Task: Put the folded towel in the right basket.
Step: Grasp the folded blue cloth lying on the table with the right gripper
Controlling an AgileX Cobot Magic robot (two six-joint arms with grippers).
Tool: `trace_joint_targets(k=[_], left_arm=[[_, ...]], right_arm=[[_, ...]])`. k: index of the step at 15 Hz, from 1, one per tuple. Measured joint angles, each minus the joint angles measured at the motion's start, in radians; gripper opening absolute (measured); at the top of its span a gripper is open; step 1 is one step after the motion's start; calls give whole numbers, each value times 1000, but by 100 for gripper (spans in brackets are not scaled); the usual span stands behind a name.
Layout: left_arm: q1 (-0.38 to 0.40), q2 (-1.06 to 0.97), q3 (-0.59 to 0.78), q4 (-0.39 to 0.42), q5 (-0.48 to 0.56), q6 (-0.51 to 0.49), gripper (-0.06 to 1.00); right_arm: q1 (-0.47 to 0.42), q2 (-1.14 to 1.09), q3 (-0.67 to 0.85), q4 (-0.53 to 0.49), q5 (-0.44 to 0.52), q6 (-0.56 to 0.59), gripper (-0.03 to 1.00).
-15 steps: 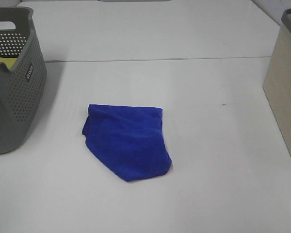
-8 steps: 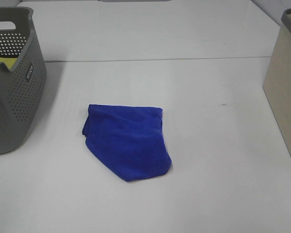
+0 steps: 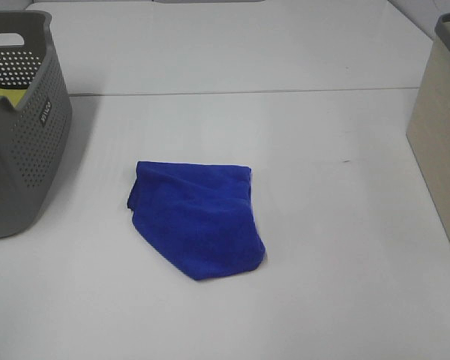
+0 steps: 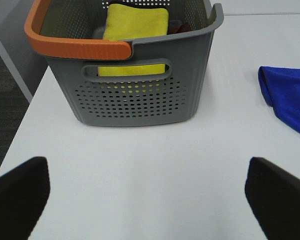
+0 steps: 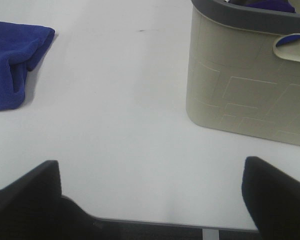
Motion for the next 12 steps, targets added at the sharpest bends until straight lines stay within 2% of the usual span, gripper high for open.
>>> trace_joint_targets(k=[12], left_arm=[[0, 0, 0, 0, 0, 0, 99]], right_arm=[[0, 0, 0, 0, 0, 1, 95]])
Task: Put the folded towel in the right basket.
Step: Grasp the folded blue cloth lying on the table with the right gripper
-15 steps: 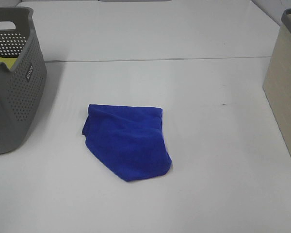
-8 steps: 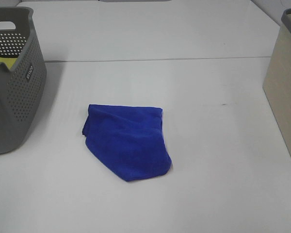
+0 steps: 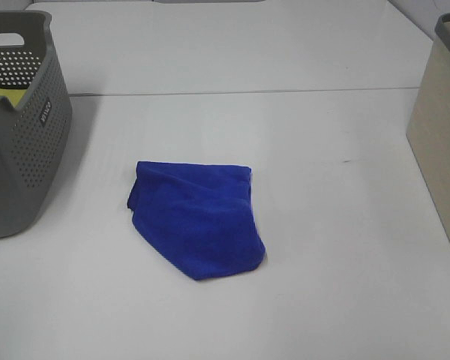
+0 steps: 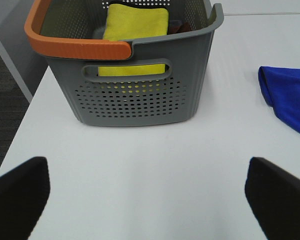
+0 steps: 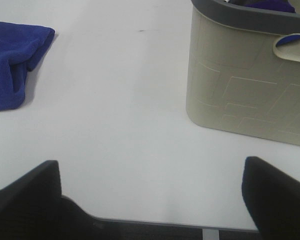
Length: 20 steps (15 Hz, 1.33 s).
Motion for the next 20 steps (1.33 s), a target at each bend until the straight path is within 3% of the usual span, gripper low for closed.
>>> trace_joint_targets(k=[20], left_arm=[[0, 0, 0, 0, 0, 0, 99]], right_arm=[[0, 0, 0, 0, 0, 9, 95]])
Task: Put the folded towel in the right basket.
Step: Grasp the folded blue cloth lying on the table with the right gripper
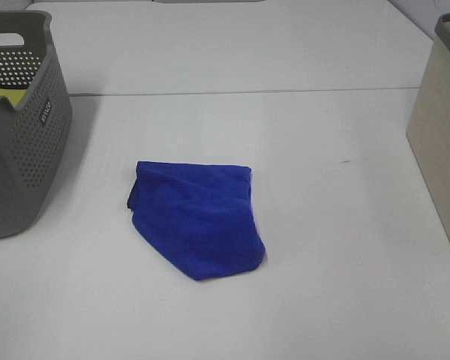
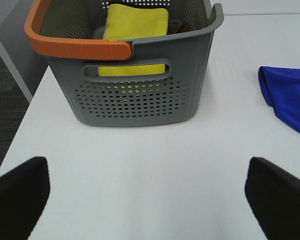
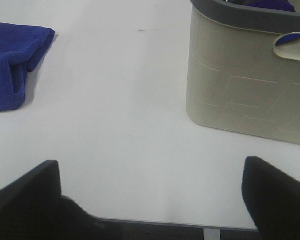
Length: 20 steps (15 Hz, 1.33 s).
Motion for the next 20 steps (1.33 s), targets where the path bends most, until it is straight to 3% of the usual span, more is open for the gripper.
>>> trace_joint_targets(k=[14, 20], left_arm=[[0, 0, 0, 0, 0, 0, 99], [0, 0, 0, 0, 0, 0, 99]], right_arm=[[0, 0, -7, 0, -10, 7, 95], [0, 86, -118, 49, -212, 6, 95]])
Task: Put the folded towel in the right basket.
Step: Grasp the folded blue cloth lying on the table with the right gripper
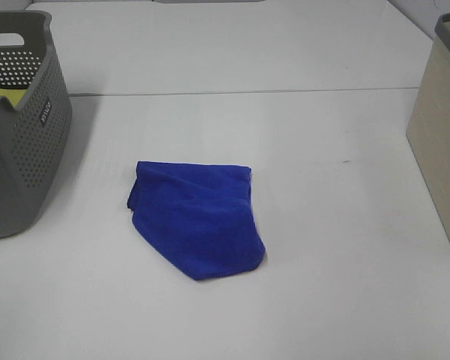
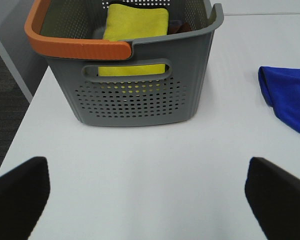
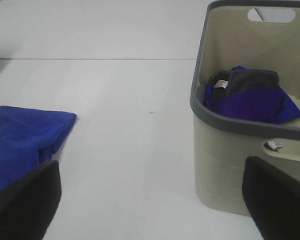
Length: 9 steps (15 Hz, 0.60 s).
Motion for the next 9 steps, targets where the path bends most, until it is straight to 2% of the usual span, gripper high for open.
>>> trace_joint_targets(k=[4, 5, 6, 9], left_arm=[[0, 0, 0, 0, 0, 0, 99], [0, 0, 0, 0, 0, 0, 99], [0, 0, 0, 0, 0, 0, 99], [0, 0, 0, 0, 0, 0, 99]], right_arm=[[0, 336, -153, 123, -83, -99, 95], [0, 547, -250, 225, -109, -185, 95], [0, 606, -276, 253, -111, -203, 95], [-1, 931, -416, 456, -124, -332, 95]])
